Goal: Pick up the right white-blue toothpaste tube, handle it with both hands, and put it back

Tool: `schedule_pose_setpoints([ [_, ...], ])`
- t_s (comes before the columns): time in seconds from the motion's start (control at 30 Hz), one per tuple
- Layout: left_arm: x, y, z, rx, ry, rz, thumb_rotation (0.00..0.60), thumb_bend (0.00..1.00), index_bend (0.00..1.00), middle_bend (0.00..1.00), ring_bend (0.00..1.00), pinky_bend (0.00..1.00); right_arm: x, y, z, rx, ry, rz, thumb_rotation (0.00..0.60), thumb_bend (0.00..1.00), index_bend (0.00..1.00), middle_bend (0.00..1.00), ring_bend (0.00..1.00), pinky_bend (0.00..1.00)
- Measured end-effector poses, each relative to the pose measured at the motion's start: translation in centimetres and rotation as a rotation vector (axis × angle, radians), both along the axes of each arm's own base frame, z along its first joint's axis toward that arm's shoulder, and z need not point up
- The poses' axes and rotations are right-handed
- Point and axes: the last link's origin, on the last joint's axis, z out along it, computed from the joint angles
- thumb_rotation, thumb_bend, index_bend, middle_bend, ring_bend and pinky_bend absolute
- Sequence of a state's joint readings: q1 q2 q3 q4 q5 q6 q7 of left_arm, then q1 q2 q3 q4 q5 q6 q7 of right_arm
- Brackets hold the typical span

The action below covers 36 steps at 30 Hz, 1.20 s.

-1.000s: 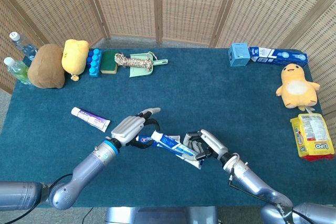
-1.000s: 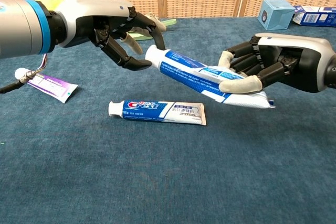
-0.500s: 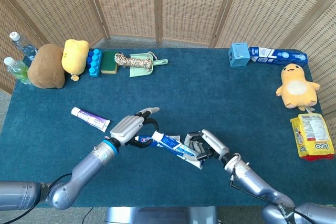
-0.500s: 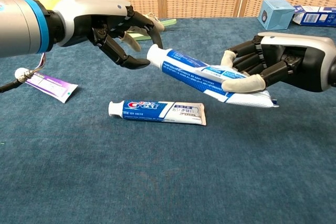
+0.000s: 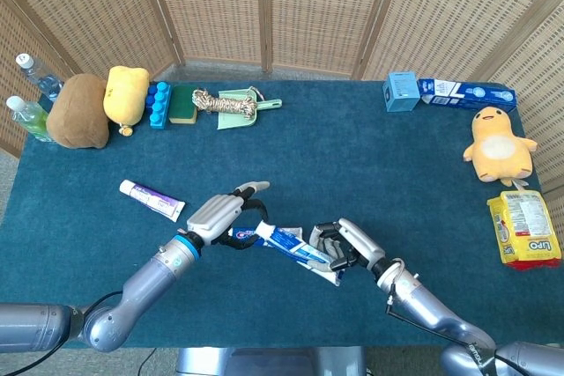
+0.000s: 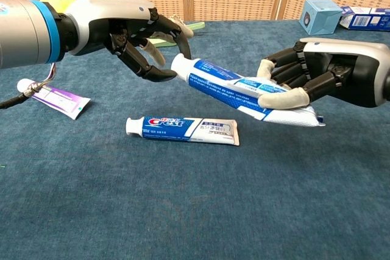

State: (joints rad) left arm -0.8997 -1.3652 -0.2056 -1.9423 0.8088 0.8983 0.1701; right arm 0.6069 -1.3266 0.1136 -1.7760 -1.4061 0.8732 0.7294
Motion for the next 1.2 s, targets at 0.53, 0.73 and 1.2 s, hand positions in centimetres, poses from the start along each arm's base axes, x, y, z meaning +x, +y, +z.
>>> schedule_pose_setpoints([
  [0.53,-0.1,0.1,0.1,0.026,-0.001,0.008,0.600,0.34,0.52,0.11,0.07,0.24,-0.5,-0.6,0.3,-0.015,-0.019,-0.052,0.600,0.58,0.93,0.76,0.77,0.79],
  [0.73,-0.1,0.2,0.1,0.032,-0.006,0.008,0.600,0.34,0.54,0.12,0.07,0.24,-0.7,-0.8,0.3,-0.026,-0.012,-0.073,0.600,0.58,0.93,0.76,0.77,0.79],
  [1.2,0.0,-0.1,0.3,0.042,-0.008,-0.003,0.600,0.34,0.53,0.10,0.06,0.24,-0.9,-1.4,0.4,-0.070,0.002,-0.144,0.600,0.58,0.93,0.76,0.78,0.79],
])
